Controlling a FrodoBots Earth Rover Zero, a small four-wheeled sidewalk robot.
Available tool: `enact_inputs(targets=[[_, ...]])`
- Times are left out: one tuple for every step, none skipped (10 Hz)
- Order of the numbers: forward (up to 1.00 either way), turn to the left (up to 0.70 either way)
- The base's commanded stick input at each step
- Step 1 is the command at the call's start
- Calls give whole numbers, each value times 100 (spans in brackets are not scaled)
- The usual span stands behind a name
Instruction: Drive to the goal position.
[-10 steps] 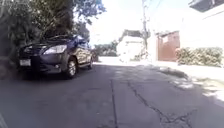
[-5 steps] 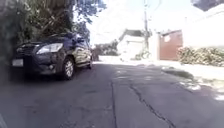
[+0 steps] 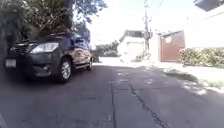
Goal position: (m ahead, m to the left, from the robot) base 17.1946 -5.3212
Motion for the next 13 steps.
enact_inputs(targets=[[70,0],[70,0],[70,0],[70,0],[70,0],[70,0],[70,0],[70,0],[70,0],[70,0],[70,0],[70,0],[70,0]])
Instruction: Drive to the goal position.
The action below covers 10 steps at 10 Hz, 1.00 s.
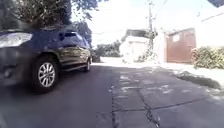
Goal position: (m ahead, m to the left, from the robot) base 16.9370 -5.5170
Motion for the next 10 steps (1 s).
enact_inputs(targets=[[70,0],[70,0],[70,1],[70,1],[70,13],[70,35],[70,35],[70,35],[70,35],[70,14]])
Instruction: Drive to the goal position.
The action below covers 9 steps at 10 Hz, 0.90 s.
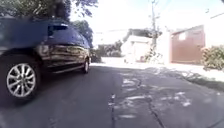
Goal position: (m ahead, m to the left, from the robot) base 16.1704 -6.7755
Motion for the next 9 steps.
enact_inputs(targets=[[70,0],[70,0],[70,0],[70,0],[70,0],[70,0],[70,0],[70,0],[70,0]])
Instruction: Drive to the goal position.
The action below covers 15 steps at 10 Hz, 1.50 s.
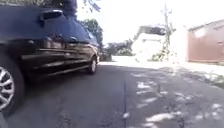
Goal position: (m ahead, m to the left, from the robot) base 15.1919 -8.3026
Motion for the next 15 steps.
enact_inputs(targets=[[70,0],[70,0],[70,0],[70,0],[70,0],[70,0],[70,0],[70,0],[70,0],[70,0],[70,0],[70,0],[70,0],[70,0],[70,0]])
